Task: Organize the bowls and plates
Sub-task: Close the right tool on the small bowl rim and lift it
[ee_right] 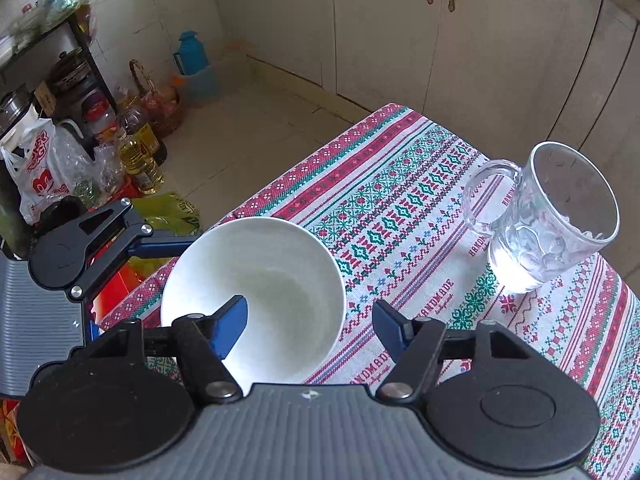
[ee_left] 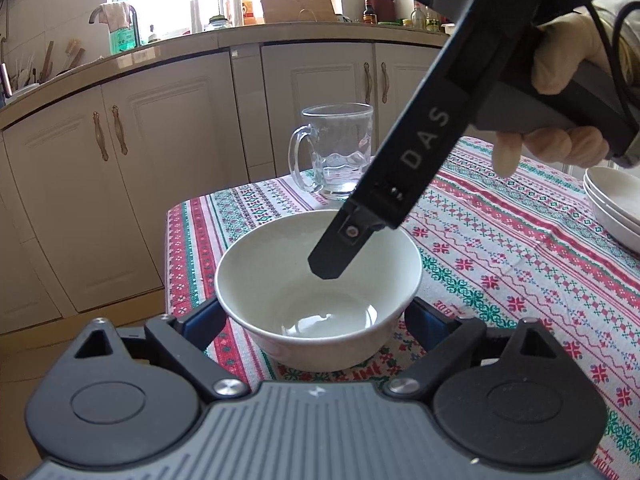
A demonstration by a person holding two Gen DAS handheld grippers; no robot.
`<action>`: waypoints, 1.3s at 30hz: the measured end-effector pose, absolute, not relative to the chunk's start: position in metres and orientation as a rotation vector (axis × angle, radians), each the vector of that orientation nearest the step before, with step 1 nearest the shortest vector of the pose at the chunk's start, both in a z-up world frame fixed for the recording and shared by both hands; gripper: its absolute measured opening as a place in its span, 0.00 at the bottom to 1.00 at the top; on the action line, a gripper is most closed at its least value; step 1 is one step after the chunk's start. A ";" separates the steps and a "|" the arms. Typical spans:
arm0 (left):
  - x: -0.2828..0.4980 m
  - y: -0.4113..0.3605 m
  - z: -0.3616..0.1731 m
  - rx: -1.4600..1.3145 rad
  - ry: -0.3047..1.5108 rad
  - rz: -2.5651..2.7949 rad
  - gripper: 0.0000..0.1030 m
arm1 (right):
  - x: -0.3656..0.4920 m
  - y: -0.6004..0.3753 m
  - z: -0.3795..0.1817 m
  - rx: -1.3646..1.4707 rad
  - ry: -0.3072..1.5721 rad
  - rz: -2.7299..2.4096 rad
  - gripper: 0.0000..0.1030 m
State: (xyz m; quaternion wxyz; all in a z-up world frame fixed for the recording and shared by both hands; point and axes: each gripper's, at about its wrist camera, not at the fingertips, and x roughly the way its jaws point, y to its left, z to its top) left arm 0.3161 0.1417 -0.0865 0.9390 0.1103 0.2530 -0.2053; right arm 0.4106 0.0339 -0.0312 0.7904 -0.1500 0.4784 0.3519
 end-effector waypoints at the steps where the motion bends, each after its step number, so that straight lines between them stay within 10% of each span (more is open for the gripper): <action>1: 0.316 0.142 -0.086 0.229 0.514 -0.420 0.92 | 0.412 0.034 -0.032 -0.319 1.029 0.761 0.69; 39: 0.265 0.123 -0.033 0.248 0.569 -0.467 0.91 | 0.350 0.012 0.007 -0.309 0.964 0.817 0.55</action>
